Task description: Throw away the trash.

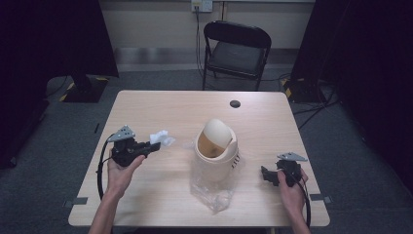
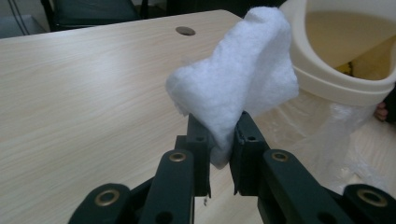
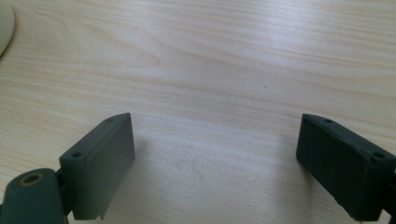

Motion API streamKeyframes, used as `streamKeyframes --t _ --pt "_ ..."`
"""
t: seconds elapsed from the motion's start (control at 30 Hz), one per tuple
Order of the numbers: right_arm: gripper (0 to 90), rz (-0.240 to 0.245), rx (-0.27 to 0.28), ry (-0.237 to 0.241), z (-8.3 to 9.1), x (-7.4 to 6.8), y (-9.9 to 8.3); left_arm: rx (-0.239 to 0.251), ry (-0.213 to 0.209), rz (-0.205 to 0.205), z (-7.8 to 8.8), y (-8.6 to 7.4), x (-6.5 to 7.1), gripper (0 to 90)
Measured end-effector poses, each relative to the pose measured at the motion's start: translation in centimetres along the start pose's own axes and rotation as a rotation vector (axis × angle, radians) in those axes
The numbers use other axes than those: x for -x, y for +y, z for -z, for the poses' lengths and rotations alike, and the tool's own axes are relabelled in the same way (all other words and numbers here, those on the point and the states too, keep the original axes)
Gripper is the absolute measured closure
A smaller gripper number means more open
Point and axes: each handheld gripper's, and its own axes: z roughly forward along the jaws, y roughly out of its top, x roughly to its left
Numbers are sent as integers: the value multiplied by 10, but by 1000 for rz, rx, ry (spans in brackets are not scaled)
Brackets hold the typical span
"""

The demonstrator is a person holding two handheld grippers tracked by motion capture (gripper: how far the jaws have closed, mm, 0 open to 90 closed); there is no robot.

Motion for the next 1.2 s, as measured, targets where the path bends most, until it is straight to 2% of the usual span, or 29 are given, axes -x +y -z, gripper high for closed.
streamKeyframes --t 0.13,0.2,0.47,0.63,0.83,0.9,0.93,1.2 --pt "106 0 0 0 0 0 0 7 -34 -27 -2 7 15 801" --pt "106 0 0 0 0 0 0 9 -52 -55 -3 13 26 801" --pt "106 0 0 0 0 0 0 14 -98 -87 -14 27 45 800" --pt "106 0 0 0 0 0 0 23 -131 -110 -17 35 62 801" --pt "106 0 0 0 0 0 0 2 -161 -133 -27 38 73 799" --pt "106 0 0 0 0 0 0 -8 -154 -140 -30 39 76 799" --pt "106 0 0 0 0 0 0 -22 -157 -157 -36 40 79 799" --pt "106 0 0 0 0 0 0 -49 -182 -153 -50 41 83 799"
